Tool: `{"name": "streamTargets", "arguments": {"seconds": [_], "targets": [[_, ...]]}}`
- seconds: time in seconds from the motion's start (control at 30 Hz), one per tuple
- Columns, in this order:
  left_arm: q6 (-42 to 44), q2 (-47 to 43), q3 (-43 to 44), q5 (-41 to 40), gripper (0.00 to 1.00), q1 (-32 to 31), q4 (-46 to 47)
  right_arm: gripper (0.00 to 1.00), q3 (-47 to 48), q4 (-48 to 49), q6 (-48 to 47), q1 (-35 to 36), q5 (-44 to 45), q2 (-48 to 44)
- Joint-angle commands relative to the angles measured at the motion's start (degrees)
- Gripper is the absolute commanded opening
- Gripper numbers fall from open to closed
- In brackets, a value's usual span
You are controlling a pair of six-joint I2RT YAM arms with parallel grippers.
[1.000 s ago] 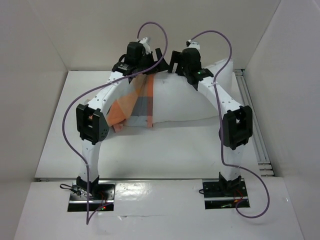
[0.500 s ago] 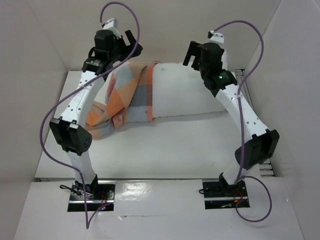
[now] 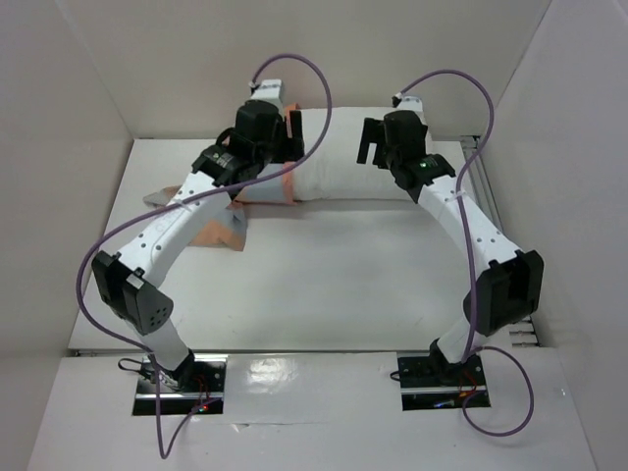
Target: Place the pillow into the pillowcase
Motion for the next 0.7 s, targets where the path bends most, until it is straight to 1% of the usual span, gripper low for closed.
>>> {"name": "streamTargets", "arguments": {"seconds": [0.0, 0.07, 0.1, 0.17, 0.2, 0.23, 0.27, 0.3, 0.33, 0.37, 0.43, 0.5, 0.57, 0.63, 0.67], "targets": [[-0.6, 0.1, -4.1, -1.4, 0.84, -0.1, 0.7, 1.0, -0.3, 3.2, -0.9, -0.4, -2.2, 2.4], [-0.7, 3.0, -1.2, -1.4, 0.83, -0.7, -0.1, 1.0, 3.1, 2.7, -1.6, -0.4, -1.6, 6.2], [-1.8, 4.7, 2.2, -3.2, 0.84, -0.7, -1.9, 1.0, 4.0, 2.7, -1.6, -0.4, -1.6, 7.5], [-1.8, 9.9, 4.7, -6.4, 0.84, -0.7, -1.9, 1.0, 8.1, 2.1, -2.2, -0.9, -0.9, 10.5], [-0.9, 11.9, 6.3, -7.1, 0.84, -0.7, -1.9, 1.0, 9.8, 0.6, -2.2, -1.7, -0.9, 13.7], [-0.2, 14.3, 11.6, -10.1, 0.83, -0.7, -3.6, 1.0, 11.8, -0.3, -2.7, -3.0, -0.9, 15.3], [-0.2, 18.5, 14.6, -12.2, 0.84, -0.7, -5.2, 1.0, 15.3, -1.1, -2.7, -3.7, -0.9, 16.8], [-0.2, 20.1, 16.6, -13.5, 0.84, -0.7, -5.2, 1.0, 16.8, -2.8, -2.7, -4.6, -0.9, 19.5], [1.7, 22.4, 18.5, -13.1, 0.84, -0.2, -4.1, 1.0, 19.3, -4.1, -2.7, -6.2, -1.5, 20.6], [2.3, 22.5, 19.8, -12.1, 0.84, -0.2, -4.1, 1.0, 20.0, -4.1, -2.7, -6.7, -1.5, 21.3], [2.3, 25.9, 23.0, -12.7, 0.83, 0.4, -4.6, 1.0, 20.6, -4.7, -2.7, -8.0, -2.1, 21.9], [2.3, 27.2, 23.6, -11.9, 0.79, 2.6, -5.2, 1.0, 19.4, -3.6, -2.7, -9.6, -2.1, 21.9], [2.8, 28.9, 24.4, -8.8, 0.79, 3.9, -5.2, 1.0, 18.8, -3.0, -2.2, -11.3, -3.6, 21.9], [2.3, 30.3, 25.0, -8.3, 0.79, 4.7, -5.9, 1.0, 18.8, -2.4, -2.2, -12.0, -4.8, 22.7], [2.3, 30.8, 25.0, -9.5, 0.79, 4.7, -5.9, 1.0, 18.8, -2.4, -2.2, -12.0, -5.8, 23.2]]}}
